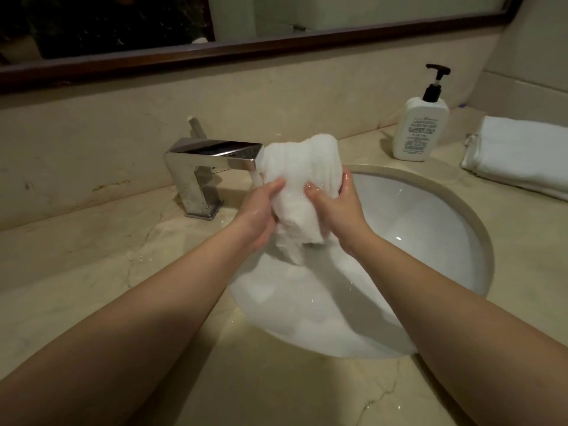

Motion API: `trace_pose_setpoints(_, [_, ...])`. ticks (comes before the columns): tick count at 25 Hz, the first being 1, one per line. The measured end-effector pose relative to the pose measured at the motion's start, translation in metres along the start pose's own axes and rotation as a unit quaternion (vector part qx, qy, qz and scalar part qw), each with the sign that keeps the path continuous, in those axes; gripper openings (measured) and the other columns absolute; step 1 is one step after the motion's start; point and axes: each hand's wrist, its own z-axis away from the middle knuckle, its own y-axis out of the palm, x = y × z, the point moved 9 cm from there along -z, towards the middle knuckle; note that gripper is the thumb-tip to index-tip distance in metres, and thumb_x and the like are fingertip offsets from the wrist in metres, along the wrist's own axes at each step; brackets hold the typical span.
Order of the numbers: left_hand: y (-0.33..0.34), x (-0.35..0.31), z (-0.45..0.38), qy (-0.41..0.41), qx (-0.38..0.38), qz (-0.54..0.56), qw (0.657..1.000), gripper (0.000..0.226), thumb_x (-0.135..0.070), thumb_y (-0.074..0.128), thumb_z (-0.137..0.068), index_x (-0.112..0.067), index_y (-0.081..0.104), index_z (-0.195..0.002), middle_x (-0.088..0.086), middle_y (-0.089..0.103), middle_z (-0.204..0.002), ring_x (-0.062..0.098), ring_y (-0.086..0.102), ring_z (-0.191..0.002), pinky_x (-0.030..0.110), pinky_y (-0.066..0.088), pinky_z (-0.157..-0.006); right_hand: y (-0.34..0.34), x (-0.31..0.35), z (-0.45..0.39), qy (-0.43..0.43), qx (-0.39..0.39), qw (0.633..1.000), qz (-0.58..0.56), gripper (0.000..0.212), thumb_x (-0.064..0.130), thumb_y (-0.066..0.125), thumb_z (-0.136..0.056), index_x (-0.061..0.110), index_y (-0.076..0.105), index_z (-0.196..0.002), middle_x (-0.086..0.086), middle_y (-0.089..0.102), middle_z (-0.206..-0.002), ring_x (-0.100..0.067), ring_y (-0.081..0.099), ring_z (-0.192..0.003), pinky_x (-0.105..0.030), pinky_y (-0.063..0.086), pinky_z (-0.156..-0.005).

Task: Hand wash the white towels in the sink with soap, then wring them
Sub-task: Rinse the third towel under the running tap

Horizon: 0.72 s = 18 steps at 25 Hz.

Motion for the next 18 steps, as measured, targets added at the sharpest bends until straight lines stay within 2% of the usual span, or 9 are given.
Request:
trace_pose_setpoints(3, [-0.002,0.011,0.002,-0.027,-0.011,-0.082,0.996,0.04,-0.041,0.057,-0.099,-0.011,0.069,-0.122,0.011,0.076,-0.113,0.028,0.071,-0.109,0.041,0.056,-0.096,-0.01,-0.037,0.003,0.129,-0.034,0.99,0.046,0.061,0.062,0.06,-0.09,0.014,0.052,-0.126,0.0,0.063,-0.118,-0.015,0.062,-0.1,-0.03,0.051,-0.08])
trace_pose_setpoints(6, [-0.019,0.038,-0.006,-0.071,-0.053,-0.202,0.975,0.051,-0.053,0.065,-0.094,-0.012,0.068,-0.124,0.009,0.075,-0.115,0.026,0.072,-0.102,0.035,0.057,-0.085,-0.014,-0.078,0.009,0.232,-0.009,0.965,0.12,0.073,0.066,0.049,-0.093,0.009,0.048,-0.137,-0.008,0.06,-0.128,-0.029,0.059,-0.112,-0.039,0.048,-0.096])
trace_pose_setpoints(8, [-0.03,0.052,-0.017,-0.115,-0.088,-0.255,0.956,0.066,-0.062,0.062,-0.089,-0.01,0.063,-0.131,0.01,0.07,-0.123,0.028,0.07,-0.104,0.037,0.058,-0.09,-0.012,-0.082,0.004,0.212,0.013,0.962,0.171,0.071,0.06,0.046,-0.097,0.011,0.033,-0.148,-0.01,0.054,-0.136,-0.033,0.055,-0.119,-0.039,0.044,-0.099])
trace_pose_setpoints(10, [-0.028,0.062,-0.021,-0.15,-0.106,-0.283,0.941,0.085,-0.073,0.052,-0.079,-0.012,0.057,-0.139,0.011,0.063,-0.137,0.032,0.064,-0.118,0.042,0.051,-0.104,-0.006,-0.079,-0.002,0.172,0.024,0.96,0.22,0.064,0.052,0.042,-0.102,0.018,0.024,-0.152,-0.013,0.042,-0.145,-0.035,0.049,-0.127,-0.039,0.04,-0.099])
trace_pose_setpoints(11, [-0.028,0.063,-0.02,-0.144,-0.125,-0.306,0.933,0.088,-0.073,0.046,-0.081,-0.012,0.052,-0.144,0.013,0.056,-0.145,0.033,0.057,-0.128,0.043,0.045,-0.111,-0.004,-0.076,-0.006,0.147,0.027,0.957,0.248,0.058,0.048,0.041,-0.103,0.02,0.026,-0.152,-0.012,0.033,-0.15,-0.034,0.041,-0.134,-0.041,0.037,-0.104])
trace_pose_setpoints(13, [-0.02,0.056,-0.014,-0.089,-0.164,-0.392,0.901,0.074,-0.063,0.036,-0.099,-0.012,0.04,-0.152,0.017,0.044,-0.155,0.037,0.044,-0.14,0.046,0.032,-0.119,-0.003,-0.075,-0.015,0.088,0.037,0.949,0.3,0.046,0.035,0.039,-0.105,0.019,0.039,-0.148,-0.008,0.022,-0.157,-0.028,0.023,-0.145,-0.041,0.026,-0.115])
trace_pose_setpoints(14, [-0.014,0.055,-0.011,-0.057,-0.163,-0.424,0.889,0.066,-0.056,0.031,-0.105,-0.012,0.034,-0.154,0.019,0.042,-0.154,0.039,0.042,-0.14,0.047,0.032,-0.118,-0.002,-0.074,-0.02,0.047,0.052,0.942,0.328,0.042,0.028,0.038,-0.104,0.018,0.046,-0.145,-0.007,0.024,-0.158,-0.024,0.02,-0.147,-0.039,0.022,-0.118])
trace_pose_setpoints(16, [-0.002,0.06,-0.012,0.012,-0.121,-0.422,0.898,0.054,-0.047,0.029,-0.108,-0.016,0.032,-0.152,0.016,0.047,-0.149,0.037,0.048,-0.134,0.043,0.037,-0.113,0.006,-0.076,-0.021,-0.02,0.089,0.927,0.364,0.041,0.025,0.037,-0.104,0.017,0.054,-0.14,-0.005,0.04,-0.154,-0.02,0.031,-0.144,-0.035,0.025,-0.117])
trace_pose_setpoints(18, [-0.003,0.068,-0.023,0.0,-0.122,-0.387,0.914,0.048,-0.051,0.031,-0.107,-0.025,0.041,-0.147,0.007,0.055,-0.14,0.031,0.053,-0.128,0.038,0.038,-0.111,0.014,-0.085,-0.024,-0.028,0.11,0.93,0.35,0.045,0.041,0.032,-0.103,0.024,0.056,-0.138,-0.001,0.057,-0.142,-0.02,0.049,-0.131,-0.037,0.039,-0.108])
